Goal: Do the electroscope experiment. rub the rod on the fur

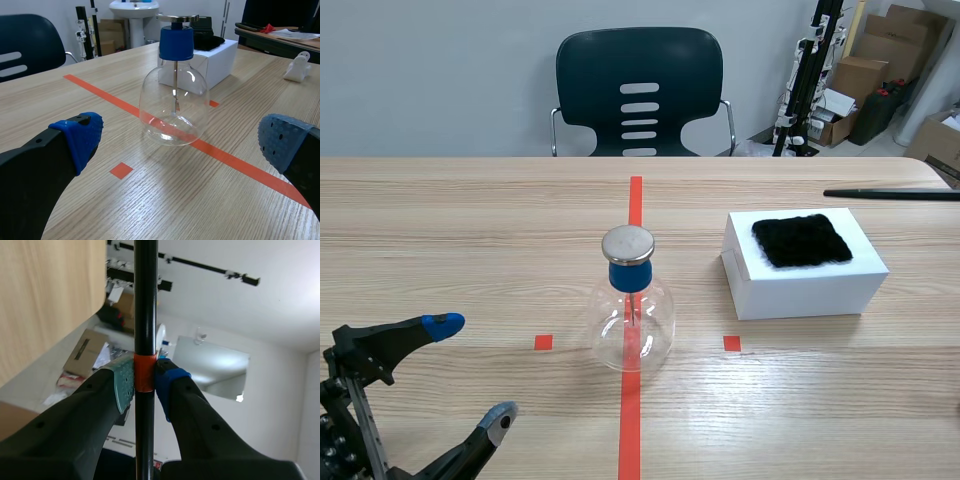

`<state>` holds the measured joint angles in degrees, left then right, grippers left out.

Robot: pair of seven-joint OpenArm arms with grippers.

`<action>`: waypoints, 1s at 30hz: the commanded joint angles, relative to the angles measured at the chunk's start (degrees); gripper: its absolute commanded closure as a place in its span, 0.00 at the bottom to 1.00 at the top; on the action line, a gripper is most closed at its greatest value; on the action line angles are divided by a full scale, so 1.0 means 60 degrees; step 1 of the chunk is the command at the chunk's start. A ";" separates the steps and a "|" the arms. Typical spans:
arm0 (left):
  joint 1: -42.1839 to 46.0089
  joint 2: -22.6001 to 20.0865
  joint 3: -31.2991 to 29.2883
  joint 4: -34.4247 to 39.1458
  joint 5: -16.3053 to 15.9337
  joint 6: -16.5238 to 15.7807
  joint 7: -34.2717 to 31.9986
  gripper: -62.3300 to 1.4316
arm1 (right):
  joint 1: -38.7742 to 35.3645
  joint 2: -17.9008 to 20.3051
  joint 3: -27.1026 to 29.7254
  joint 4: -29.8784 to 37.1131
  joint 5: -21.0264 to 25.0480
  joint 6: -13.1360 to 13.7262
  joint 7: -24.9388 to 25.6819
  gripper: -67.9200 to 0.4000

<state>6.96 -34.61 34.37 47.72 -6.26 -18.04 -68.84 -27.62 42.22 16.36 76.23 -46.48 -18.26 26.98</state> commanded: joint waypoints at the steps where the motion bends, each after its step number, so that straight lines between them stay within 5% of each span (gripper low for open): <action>1: -0.0051 -0.0033 -0.0055 0.0178 -0.0055 -0.0015 -0.0135 0.00 | -0.0251 -0.0011 0.0481 0.0652 0.0255 -0.0135 -0.0011 0.99; 8: -0.0051 -0.0033 -0.0055 0.0178 -0.0055 -0.0015 -0.0135 0.00 | -0.1537 -0.1413 0.1774 0.2958 0.0288 -0.0058 0.0401 0.99; 15: -0.0051 -0.0033 -0.0055 0.0178 -0.0055 -0.0015 -0.0135 0.00 | -0.2674 -0.3515 0.2616 0.4670 0.0248 -0.0062 0.1971 0.99; 22: -0.0051 -0.0033 -0.0055 0.0178 -0.0055 -0.0015 -0.0135 0.00 | -0.3829 -0.5082 0.2983 0.5136 0.0273 -0.0069 0.3289 0.99; 30: -0.0051 -0.0033 -0.0055 0.0178 -0.0055 -0.0015 -0.0135 0.00 | -0.4623 -0.6145 0.3042 0.5136 -0.0018 -0.0098 0.3326 0.99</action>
<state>6.96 -34.61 34.37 47.72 -6.26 -18.04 -68.84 -55.07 4.75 34.06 106.87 -46.89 -18.06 46.92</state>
